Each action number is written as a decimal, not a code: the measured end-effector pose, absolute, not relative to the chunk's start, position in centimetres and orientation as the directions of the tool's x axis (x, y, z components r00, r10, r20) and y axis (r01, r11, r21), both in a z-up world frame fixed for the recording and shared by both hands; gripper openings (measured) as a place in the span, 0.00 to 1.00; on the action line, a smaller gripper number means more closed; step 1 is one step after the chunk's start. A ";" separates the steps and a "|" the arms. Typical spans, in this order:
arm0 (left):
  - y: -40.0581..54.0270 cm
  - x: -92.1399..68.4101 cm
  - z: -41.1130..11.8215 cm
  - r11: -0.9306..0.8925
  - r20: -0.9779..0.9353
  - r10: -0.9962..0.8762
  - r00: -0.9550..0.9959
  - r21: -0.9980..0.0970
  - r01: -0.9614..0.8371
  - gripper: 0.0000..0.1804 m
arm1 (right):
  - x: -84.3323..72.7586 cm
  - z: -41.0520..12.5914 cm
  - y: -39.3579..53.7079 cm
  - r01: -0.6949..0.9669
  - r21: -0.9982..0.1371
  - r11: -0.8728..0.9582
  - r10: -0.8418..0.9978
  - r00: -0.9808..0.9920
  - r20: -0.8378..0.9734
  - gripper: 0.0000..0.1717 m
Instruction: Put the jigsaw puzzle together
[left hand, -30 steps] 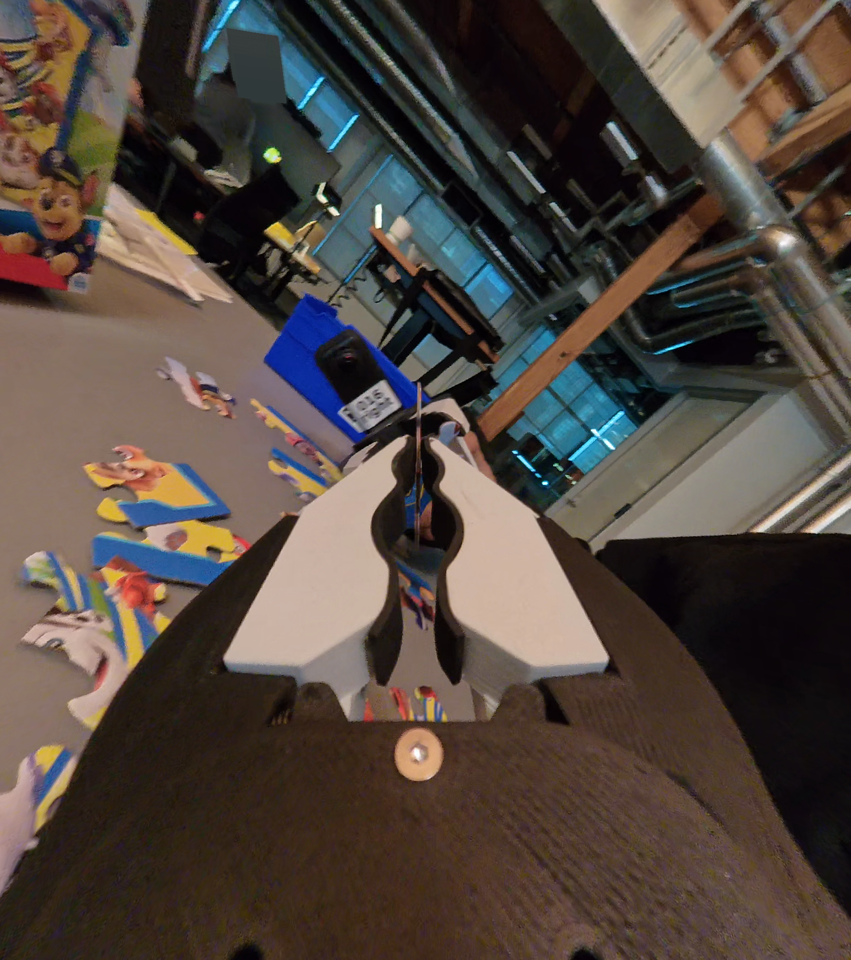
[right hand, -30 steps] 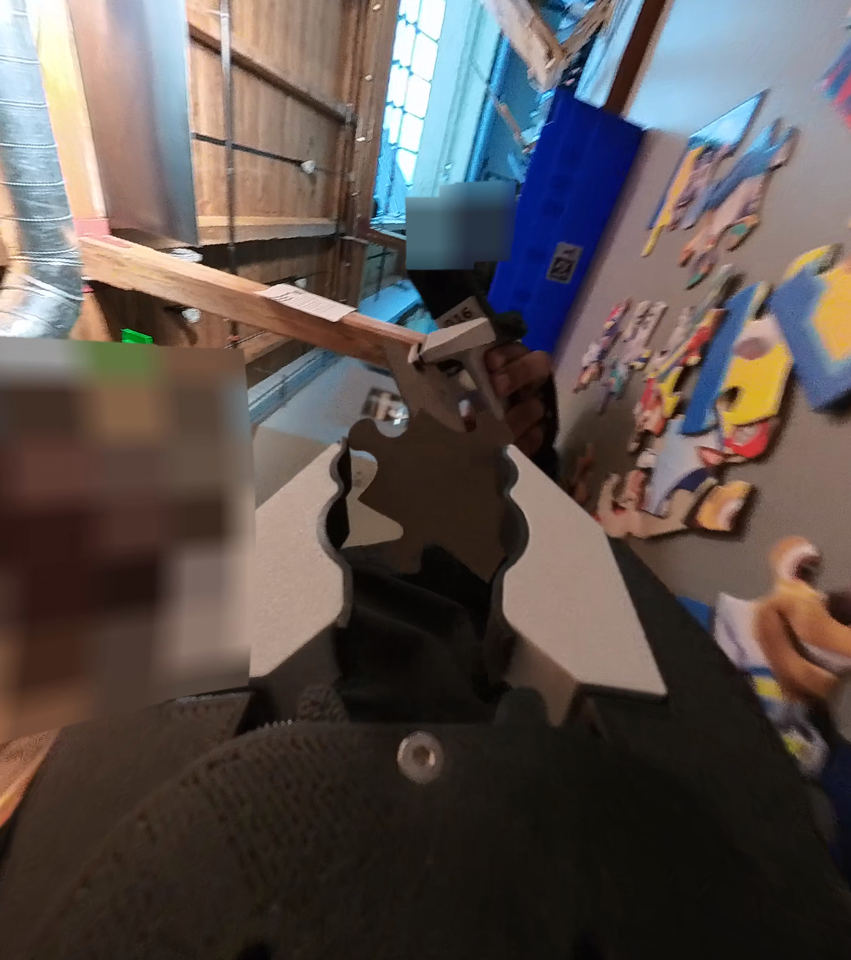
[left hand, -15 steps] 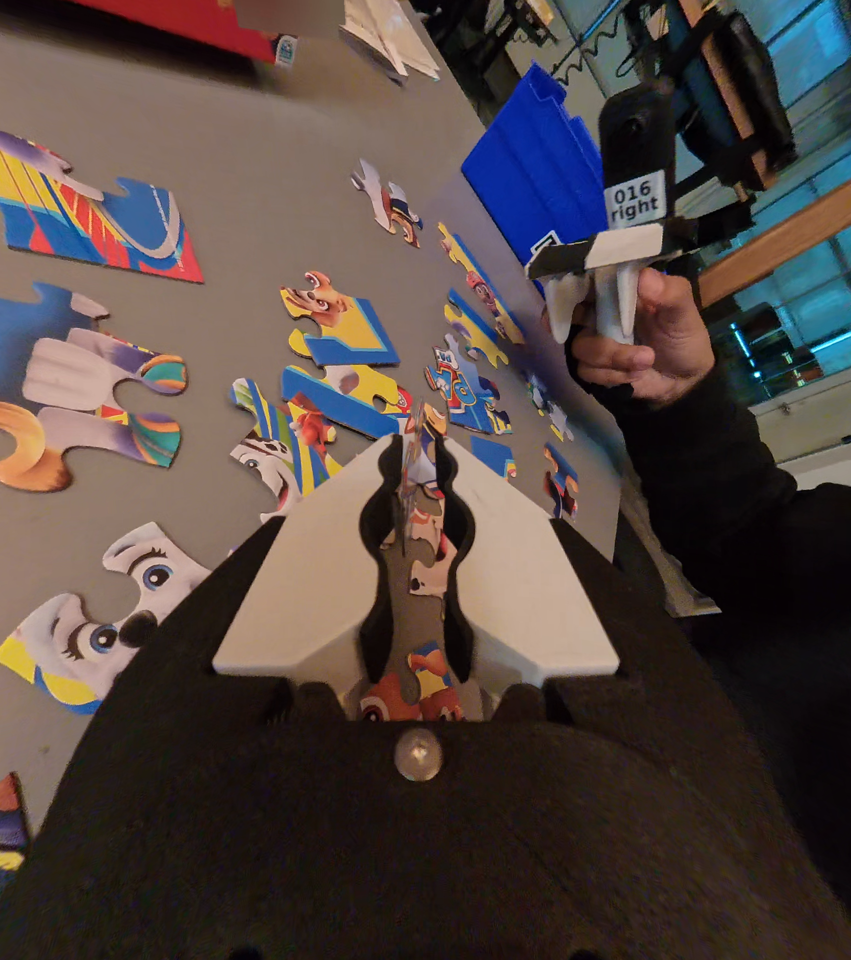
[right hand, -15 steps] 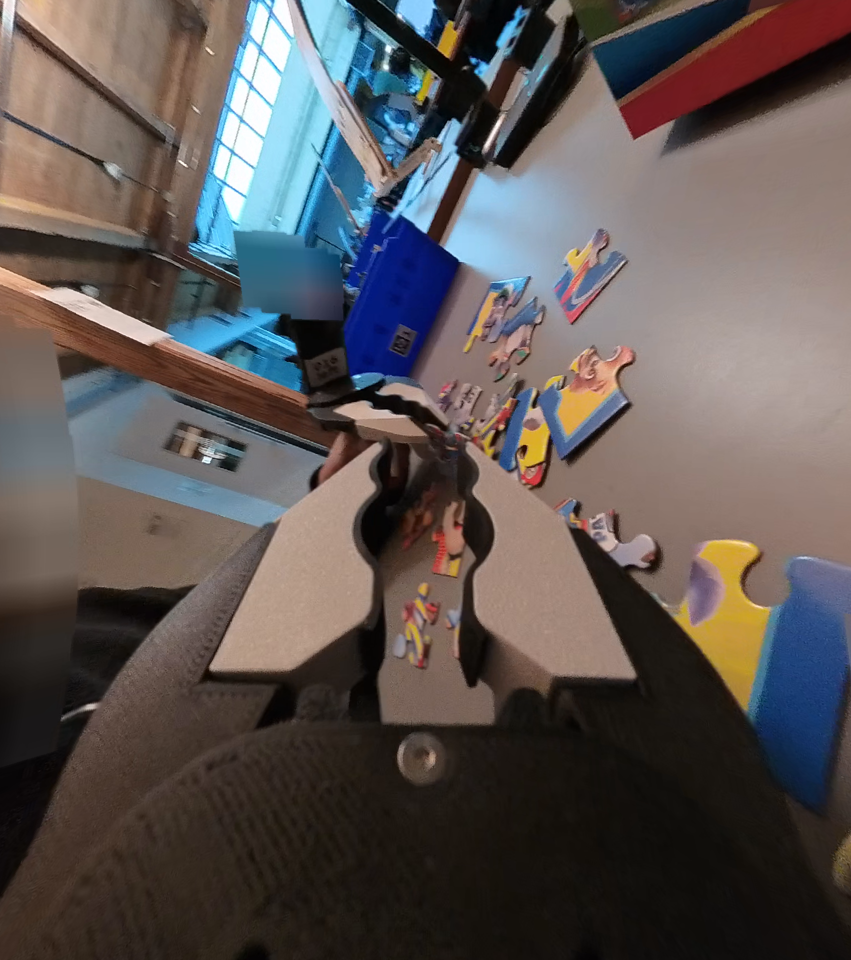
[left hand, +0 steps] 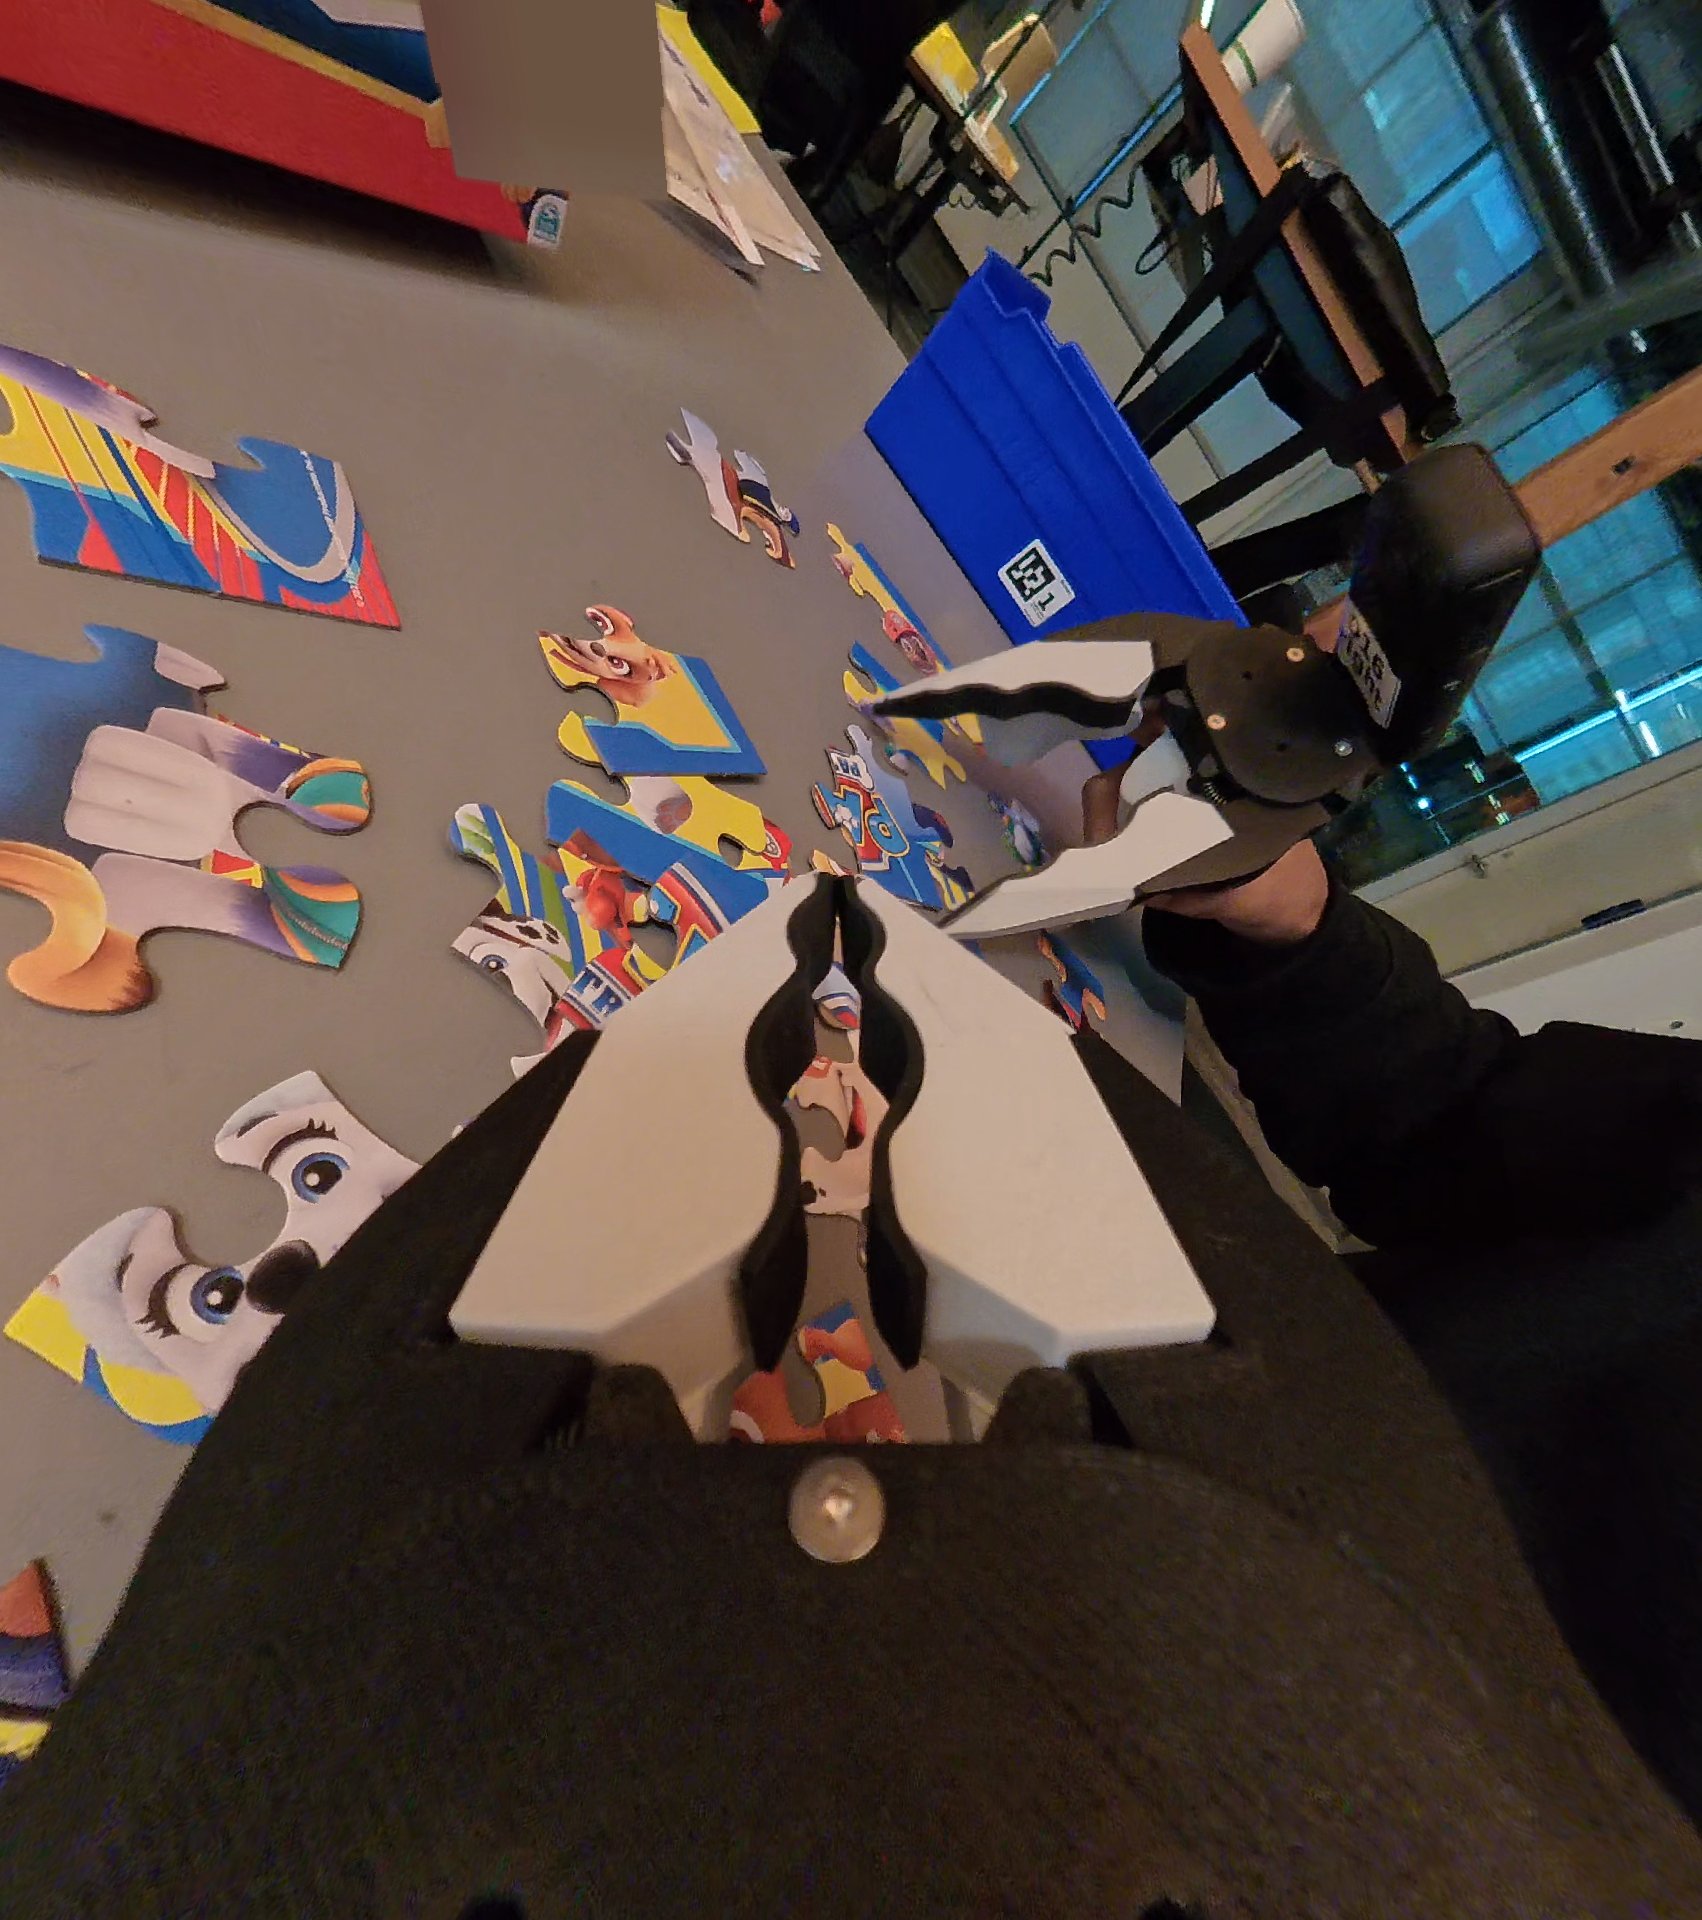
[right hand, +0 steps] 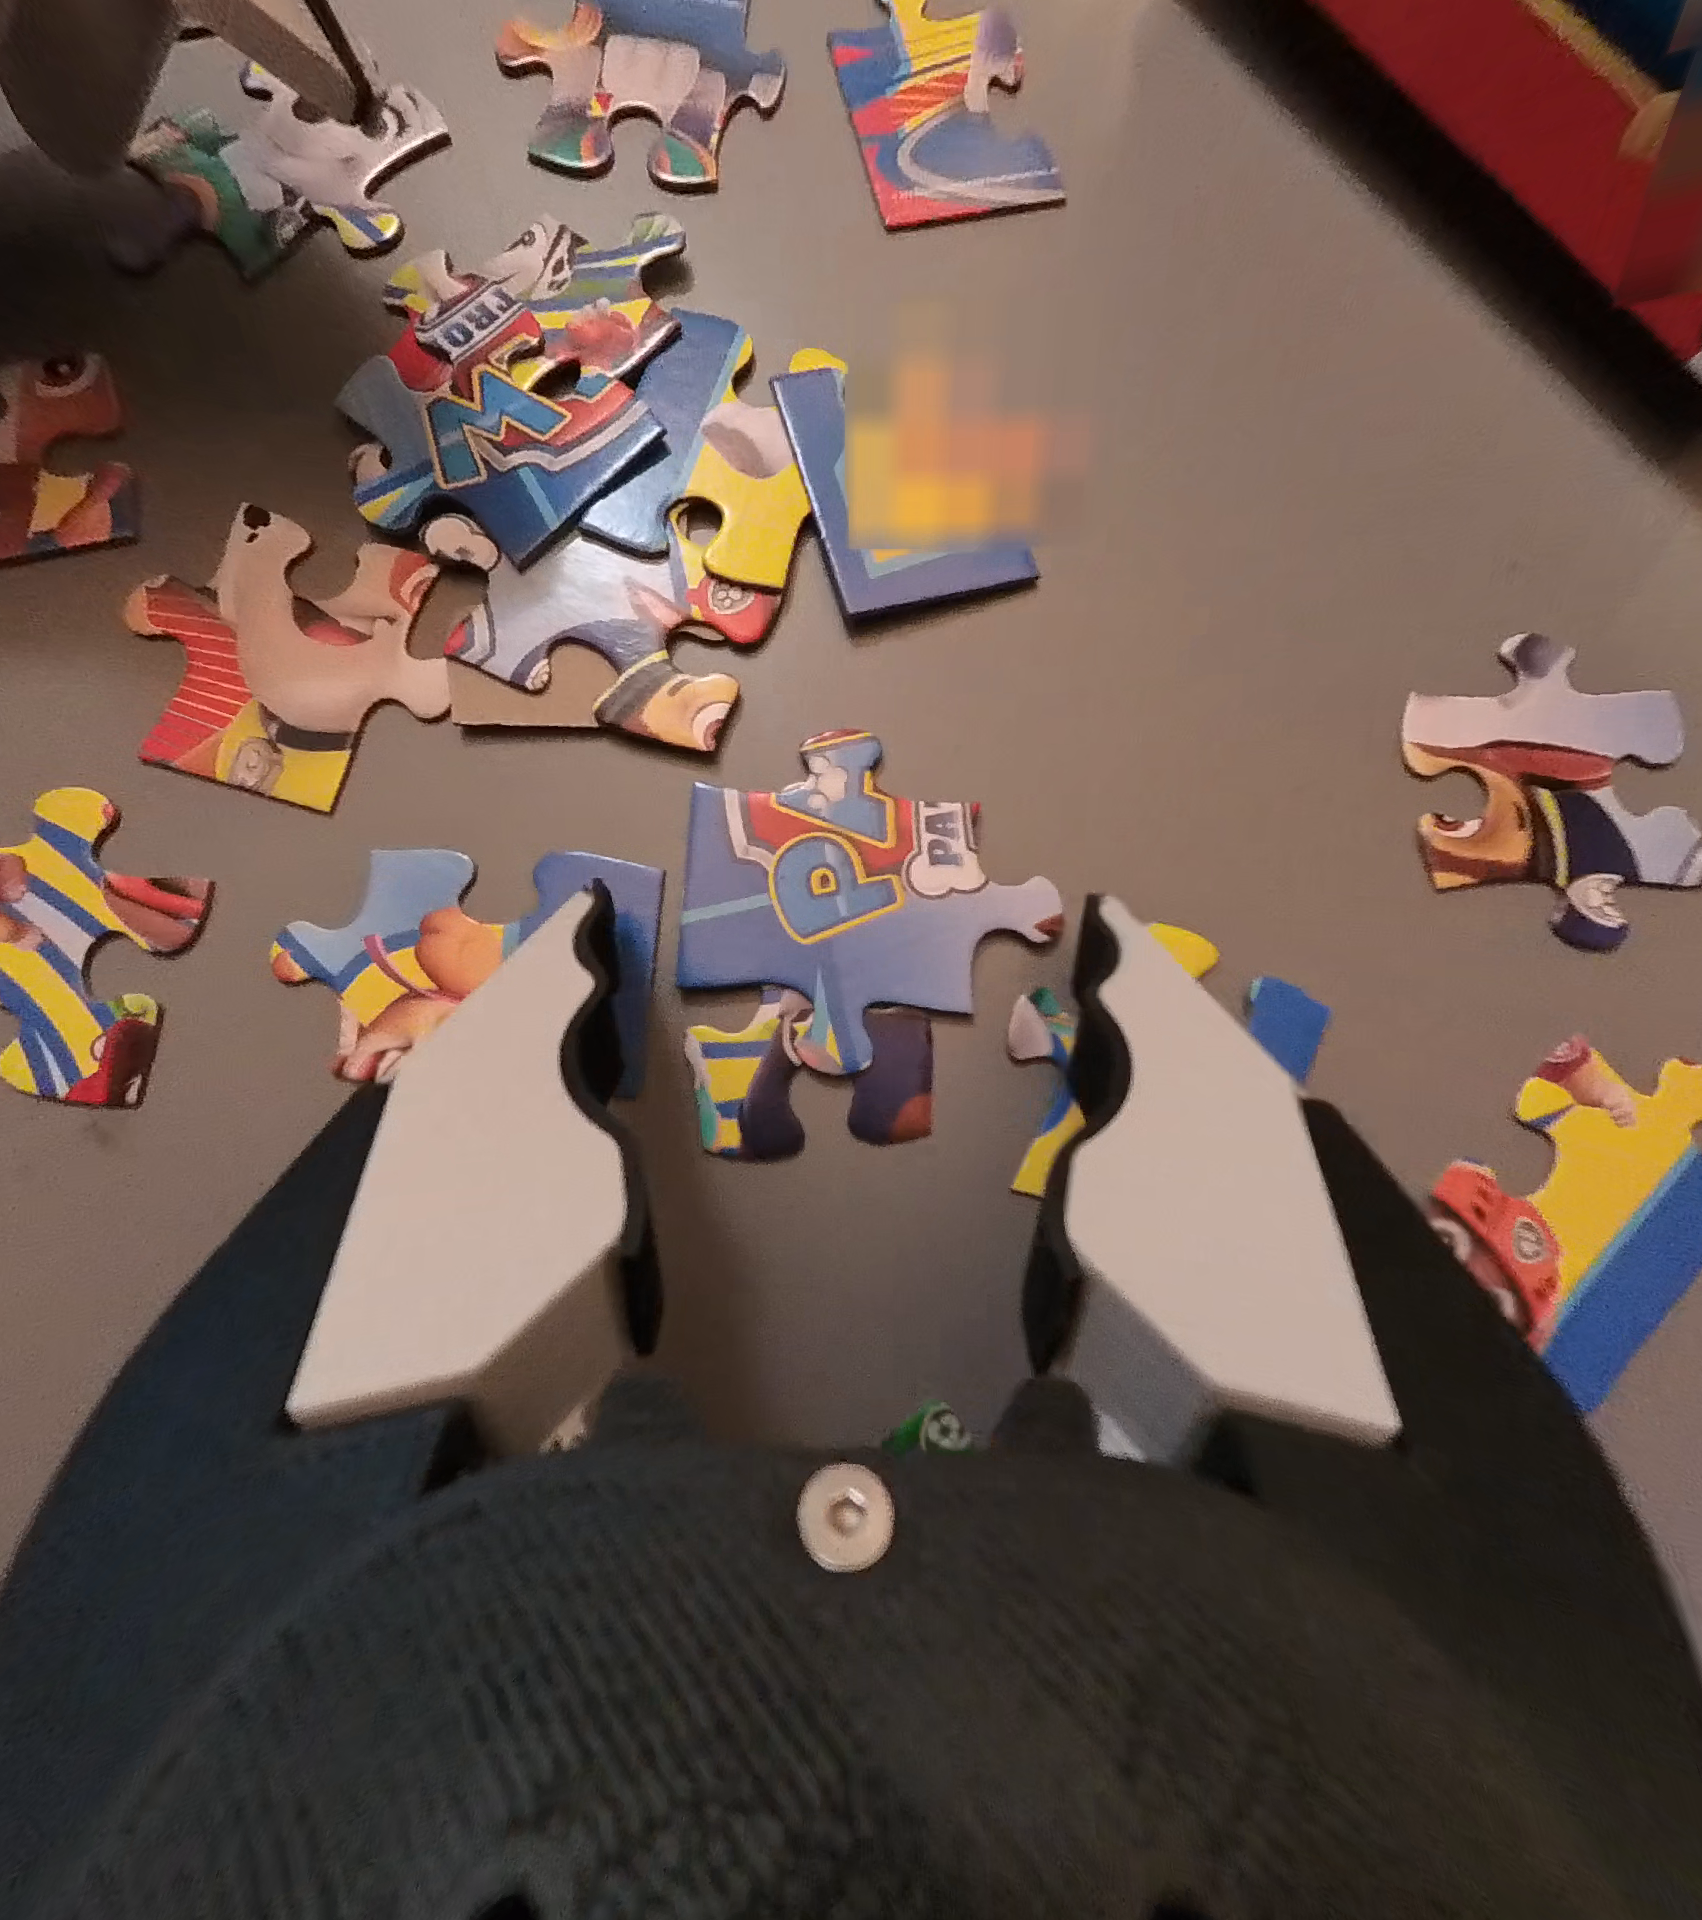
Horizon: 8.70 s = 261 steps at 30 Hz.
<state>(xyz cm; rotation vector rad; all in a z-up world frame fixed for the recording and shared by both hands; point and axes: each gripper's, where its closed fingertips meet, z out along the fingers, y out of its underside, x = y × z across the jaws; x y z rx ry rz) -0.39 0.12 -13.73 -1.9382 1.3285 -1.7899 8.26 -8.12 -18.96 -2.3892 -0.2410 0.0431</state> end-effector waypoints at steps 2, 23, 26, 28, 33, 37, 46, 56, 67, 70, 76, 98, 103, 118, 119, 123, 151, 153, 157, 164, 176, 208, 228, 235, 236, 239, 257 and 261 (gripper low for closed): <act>0.0 -0.4 -13.7 -0.575 0.699 -0.702 -0.132 -0.667 -0.473 0.00 | 8.2 -19.4 -8.0 0.160 -0.666 -0.729 0.186 0.982 0.033 0.47; 0.1 -0.4 -13.2 -0.575 0.693 -0.705 -0.148 -0.681 -0.453 0.00 | 9.8 -19.5 -6.8 0.108 -0.638 -0.762 0.158 0.987 -0.022 0.43; 0.2 -0.4 -13.1 -0.578 0.694 -0.704 -0.148 -0.682 -0.448 0.00 | 9.9 -19.4 -6.3 0.128 -0.629 -0.767 0.174 0.985 -0.013 0.43; 0.3 -0.4 -13.1 -0.580 0.695 -0.704 -0.148 -0.682 -0.445 0.00 | 10.3 -18.9 -5.8 0.146 -0.637 -0.757 0.177 0.984 0.017 0.43; 0.3 -0.3 -13.2 -0.586 0.701 -0.697 -0.152 -0.679 -0.443 0.00 | 12.8 -17.1 -2.8 0.167 -0.665 -0.728 0.160 0.984 0.072 0.43; 0.4 -0.4 -12.9 -0.580 0.692 -0.704 -0.156 -0.688 -0.435 0.00 | 14.7 -18.1 -1.1 0.111 -0.628 -0.770 0.125 0.992 0.021 0.45; 2.0 -0.6 -11.7 -0.637 0.707 -0.679 -0.199 -0.702 -0.319 0.00 | 3.1 -15.9 -1.4 0.178 -0.729 -0.661 0.376 0.919 -0.117 0.48; 3.6 -1.3 -10.2 -0.636 0.668 -0.712 -0.215 -0.744 -0.204 0.00 | -0.6 -19.1 0.7 0.350 -0.663 -0.662 0.499 0.866 -0.041 0.44; 4.1 -1.5 -10.1 -0.659 0.685 -0.694 -0.221 -0.728 -0.190 0.00 | -1.5 -18.5 -0.5 0.482 -0.641 -0.597 0.564 0.820 0.091 0.32; 4.1 -1.5 -10.1 -0.658 0.684 -0.696 -0.218 -0.730 -0.187 0.00 | 0.1 -17.1 0.3 0.464 -0.663 -0.587 0.523 0.843 0.126 0.23; 4.2 -1.5 -10.2 -0.656 0.682 -0.699 -0.214 -0.731 -0.187 0.00 | 2.7 -15.5 2.2 0.259 -0.720 -0.644 0.461 0.882 -0.095 0.28; 4.4 -1.6 -10.1 -0.660 0.683 -0.697 -0.216 -0.730 -0.178 0.00 | -2.7 -18.1 -0.8 0.578 -0.599 -0.554 0.730 0.684 -0.015 0.29; 4.4 -1.6 -10.1 -0.661 0.683 -0.698 -0.215 -0.730 -0.174 0.00 | 0.0 -16.3 0.6 0.567 -0.612 -0.551 0.675 0.734 0.072 0.29; 4.5 -1.7 -10.1 -0.658 0.680 -0.702 -0.212 -0.733 -0.171 0.00 | 10.5 -15.9 5.8 0.256 -0.688 -0.679 0.319 0.947 0.038 0.35; 4.5 -1.6 -10.1 -0.659 0.680 -0.701 -0.214 -0.733 -0.172 0.00 | 9.1 -15.5 5.0 0.268 -0.696 -0.666 0.357 0.934 0.018 0.34; 4.5 -1.6 -10.0 -0.661 0.683 -0.697 -0.218 -0.730 -0.174 0.00 | 3.7 -15.6 0.8 0.339 -0.670 -0.661 0.485 0.874 -0.037 0.27; 4.4 -1.6 -10.2 -0.654 0.678 -0.704 -0.211 -0.735 -0.178 0.00 | 1.7 -18.3 -5.6 0.307 -0.597 -0.741 0.411 0.911 -0.041 0.00; 4.4 -1.6 -10.2 -0.655 0.679 -0.703 -0.211 -0.734 -0.178 0.00 | 1.6 -17.7 -5.6 0.295 -0.616 -0.731 0.412 0.910 -0.053 0.00; 4.4 -1.6 -10.2 -0.657 0.680 -0.701 -0.212 -0.733 -0.177 0.00 | 1.7 -17.2 -5.5 0.262 -0.637 -0.724 0.402 0.912 -0.081 0.08; 4.4 -1.6 -10.3 -0.657 0.680 -0.703 -0.209 -0.733 -0.178 0.00 | 1.1 -19.3 -5.5 0.358 -0.593 -0.721 0.451 0.893 -0.010 0.19; 4.4 -1.6 -10.2 -0.657 0.680 -0.702 -0.210 -0.733 -0.177 0.00 | 0.2 -19.4 -6.5 0.452 -0.544 -0.706 0.536 0.844 0.006 0.09; 4.4 -1.6 -10.4 -0.655 0.679 -0.705 -0.205 -0.734 -0.179 0.00 | 2.8 -19.5 -3.8 0.393 -0.581 -0.713 0.504 0.863 -0.034 0.41; 4.4 -1.7 -10.3 -0.666 0.689 -0.693 -0.214 -0.725 -0.176 0.00 | 18.9 -14.7 -8.4 0.052 -0.648 -0.760 0.027 0.998 0.048 0.29; 4.3 -1.6 -10.3 -0.656 0.680 -0.702 -0.213 -0.733 -0.180 0.00 | 24.6 -15.3 -6.8 -0.037 -0.650 -0.759 -0.109 0.991 0.071 0.29; 4.3 -1.6 -10.3 -0.654 0.677 -0.705 -0.212 -0.736 -0.177 0.00 | 25.9 -15.7 -6.4 -0.038 -0.635 -0.771 -0.134 0.985 0.104 0.29; 4.5 -1.7 -10.2 -0.653 0.674 -0.708 -0.211 -0.739 -0.168 0.00 | 28.8 -17.0 -5.0 -0.140 -0.616 -0.775 -0.227 0.972 0.065 0.29; 4.3 -1.7 -10.2 -0.658 0.680 -0.700 -0.220 -0.733 -0.174 0.00 | 2.0 -17.1 -5.5 0.134 -0.670 -0.730 0.305 0.941 -0.145 0.43; 4.3 -1.7 -10.2 -0.653 0.675 -0.706 -0.214 -0.738 -0.170 0.00 | 1.1 -19.2 -5.0 0.199 -0.630 -0.751 0.302 0.952 -0.059 0.45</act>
